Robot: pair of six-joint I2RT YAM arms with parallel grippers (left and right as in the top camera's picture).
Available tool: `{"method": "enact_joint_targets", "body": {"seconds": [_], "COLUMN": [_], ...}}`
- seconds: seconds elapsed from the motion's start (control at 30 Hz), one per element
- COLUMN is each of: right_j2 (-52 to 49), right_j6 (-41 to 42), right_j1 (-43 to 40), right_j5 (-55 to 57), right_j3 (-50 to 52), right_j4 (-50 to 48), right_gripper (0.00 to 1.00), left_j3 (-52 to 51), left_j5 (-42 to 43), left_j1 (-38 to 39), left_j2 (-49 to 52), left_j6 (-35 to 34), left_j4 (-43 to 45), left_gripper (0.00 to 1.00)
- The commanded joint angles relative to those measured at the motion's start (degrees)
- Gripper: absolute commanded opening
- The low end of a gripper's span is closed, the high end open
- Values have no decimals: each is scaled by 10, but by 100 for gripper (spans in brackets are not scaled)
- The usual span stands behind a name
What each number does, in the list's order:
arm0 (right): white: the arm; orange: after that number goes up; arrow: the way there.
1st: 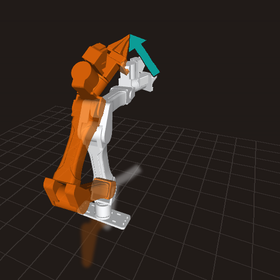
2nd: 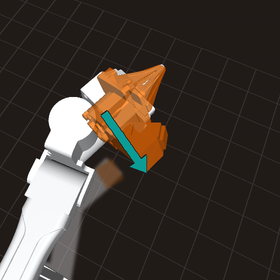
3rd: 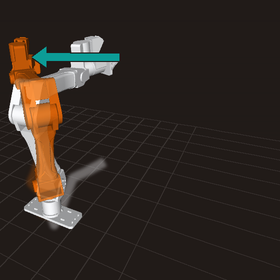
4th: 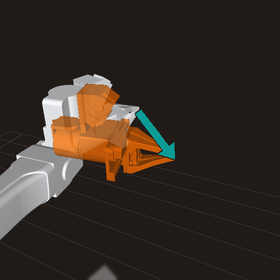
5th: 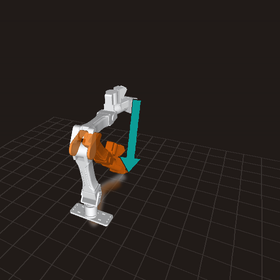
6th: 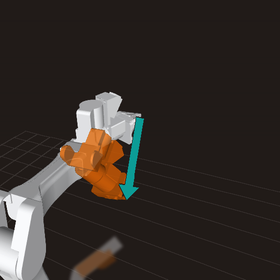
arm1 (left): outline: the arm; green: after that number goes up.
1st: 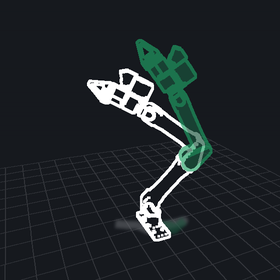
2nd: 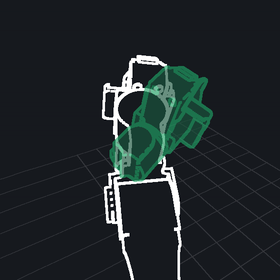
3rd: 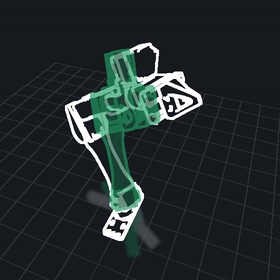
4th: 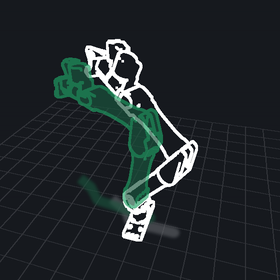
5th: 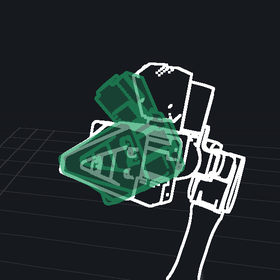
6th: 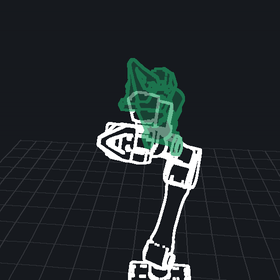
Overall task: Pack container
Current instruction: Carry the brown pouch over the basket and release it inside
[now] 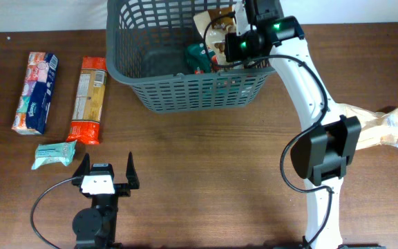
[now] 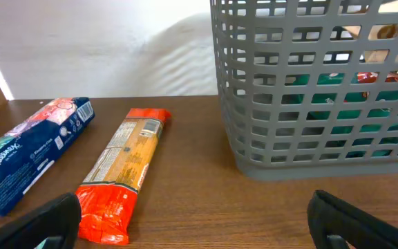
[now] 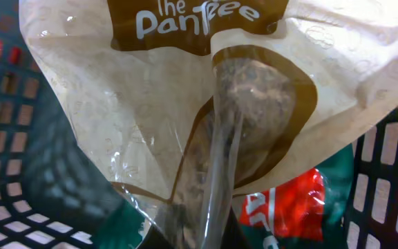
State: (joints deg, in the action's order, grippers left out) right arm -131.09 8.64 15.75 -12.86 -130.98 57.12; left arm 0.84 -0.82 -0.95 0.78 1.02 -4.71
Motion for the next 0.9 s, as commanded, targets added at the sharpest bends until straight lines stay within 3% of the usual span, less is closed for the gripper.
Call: {"method": "enact_joint_targets", "body": {"seconds": [0.0, 0.1, 0.2, 0.23, 0.3, 0.37, 0.47, 0.6, 0.87], "right_j2": [1, 1, 1, 1, 1, 1, 1, 1, 1], "right_j6": [-8, -9, -9, -9, -9, -9, -10, -9, -28], "right_j1": [-1, -1, -1, -1, -1, -1, -2, -12, -35], "right_j5": [28, 31, 31, 31, 31, 31, 31, 30, -43], "right_j3": [5, 5, 5, 5, 5, 5, 2, -39, -240], "right_j4": [-3, -2, -2, -2, -4, -5, -11, -12, 7], "right_gripper": [4, 8, 35, 55, 63, 82, 99, 99, 99], "left_j3": [-3, -3, -3, -3, -3, -3, -3, -3, -3], "left_j5": [6, 6, 6, 6, 6, 6, 6, 6, 6], "left_j1": [-3, -3, -3, -3, -3, -3, -3, -3, -3], "left_j2": [-5, -5, -5, -5, -5, -5, -5, -5, -5], "left_j6": [-2, -2, -2, -2, -2, -2, -2, -2, -2], "left_j4": [0, 0, 0, 0, 0, -1, 0, 0, 0], "left_gripper": [99, 99, 99, 99, 99, 99, 99, 99, 99]}}
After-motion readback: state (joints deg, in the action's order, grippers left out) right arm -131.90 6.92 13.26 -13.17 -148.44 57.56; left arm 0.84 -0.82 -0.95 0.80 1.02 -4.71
